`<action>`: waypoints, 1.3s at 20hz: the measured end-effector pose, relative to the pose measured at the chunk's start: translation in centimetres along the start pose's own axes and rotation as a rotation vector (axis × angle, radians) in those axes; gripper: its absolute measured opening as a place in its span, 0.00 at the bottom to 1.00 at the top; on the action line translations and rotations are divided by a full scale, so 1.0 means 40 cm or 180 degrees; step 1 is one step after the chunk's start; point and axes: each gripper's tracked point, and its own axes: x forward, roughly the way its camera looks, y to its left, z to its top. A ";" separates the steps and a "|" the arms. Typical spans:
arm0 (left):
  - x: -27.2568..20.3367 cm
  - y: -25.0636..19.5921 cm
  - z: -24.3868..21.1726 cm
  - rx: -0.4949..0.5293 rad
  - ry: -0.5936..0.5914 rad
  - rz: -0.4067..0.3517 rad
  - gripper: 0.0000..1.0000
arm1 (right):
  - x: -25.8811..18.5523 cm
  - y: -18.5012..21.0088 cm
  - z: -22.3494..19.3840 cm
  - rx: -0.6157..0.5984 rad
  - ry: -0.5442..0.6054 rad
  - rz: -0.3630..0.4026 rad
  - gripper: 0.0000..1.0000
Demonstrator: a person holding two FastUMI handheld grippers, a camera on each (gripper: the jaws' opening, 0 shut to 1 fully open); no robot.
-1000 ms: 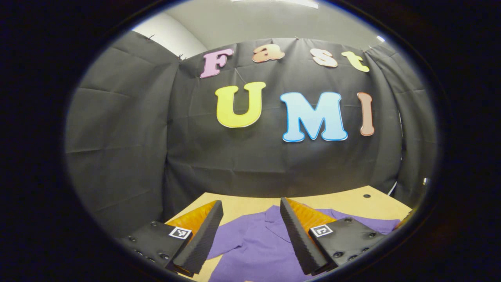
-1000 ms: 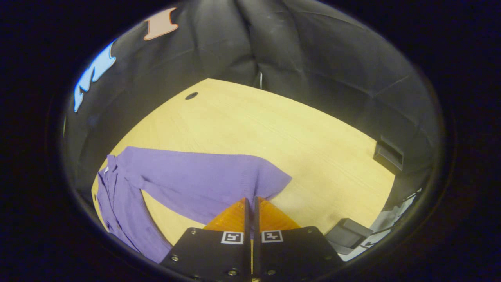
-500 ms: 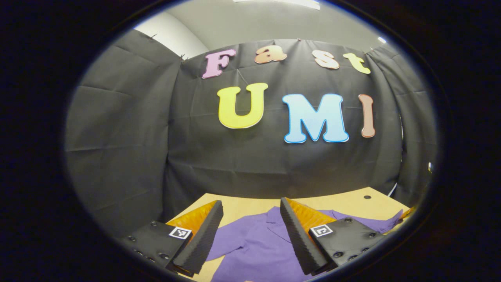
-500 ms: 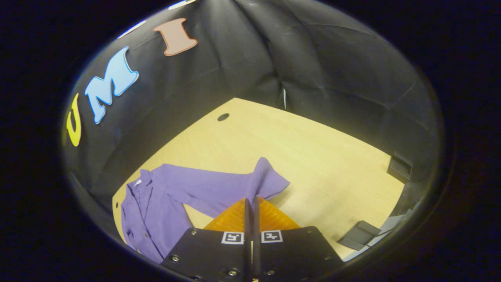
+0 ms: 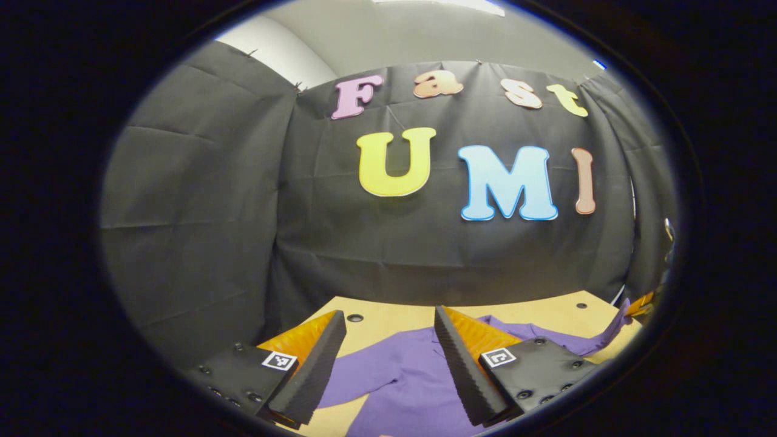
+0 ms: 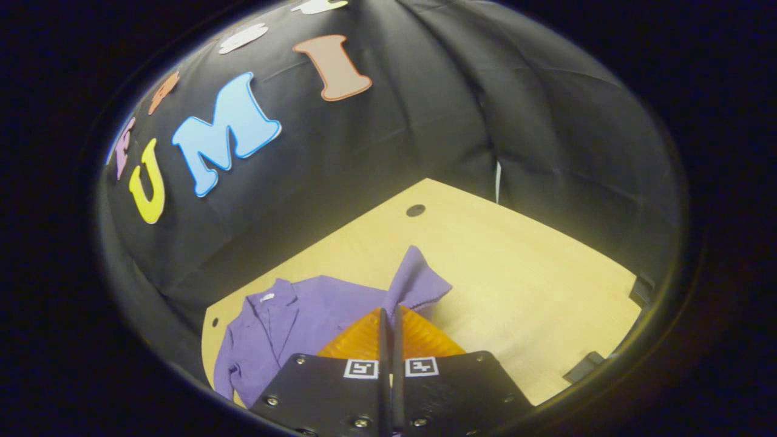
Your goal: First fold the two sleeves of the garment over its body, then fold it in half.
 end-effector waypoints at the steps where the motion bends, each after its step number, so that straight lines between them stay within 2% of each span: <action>1: -0.003 0.019 -0.005 -0.0009 0.0006 0.0035 0.95 | -0.008 0.004 0.017 -0.0022 -0.0027 0.0051 0.02; 8: -0.034 0.166 -0.039 -0.0042 0.0050 0.0317 0.94 | -0.073 0.074 0.103 -0.0357 -0.0064 0.0581 0.02; 17: -0.087 0.335 -0.089 -0.0086 0.0151 0.0664 0.94 | -0.025 0.272 0.002 -0.0868 0.0200 0.1176 0.02; 22: -0.094 0.384 -0.109 -0.0094 0.0189 0.0711 0.94 | -0.004 0.331 -0.071 -0.1157 0.0421 0.1350 0.02; 26: -0.101 0.425 -0.149 -0.0139 0.0290 0.0737 0.95 | 0.012 0.343 -0.139 -0.1381 0.0644 0.1349 0.02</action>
